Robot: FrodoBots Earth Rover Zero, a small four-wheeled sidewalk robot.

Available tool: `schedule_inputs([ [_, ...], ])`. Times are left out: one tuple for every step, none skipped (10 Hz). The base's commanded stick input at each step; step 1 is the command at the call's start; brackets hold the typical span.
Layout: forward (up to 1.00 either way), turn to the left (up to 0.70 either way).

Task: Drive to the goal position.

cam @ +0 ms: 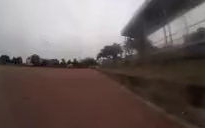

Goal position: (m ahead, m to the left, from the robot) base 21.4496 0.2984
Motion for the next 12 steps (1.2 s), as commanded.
schedule_inputs([
  [1.00,0.00],
  [1.00,0.00],
  [1.00,0.00],
  [1.00,0.00],
  [1.00,0.00],
  [1.00,0.00],
  [1.00,0.00],
  [1.00,0.00],
  [1.00,0.00],
  [1.00,0.00],
  [1.00,0.00],
  [1.00,0.00],
])
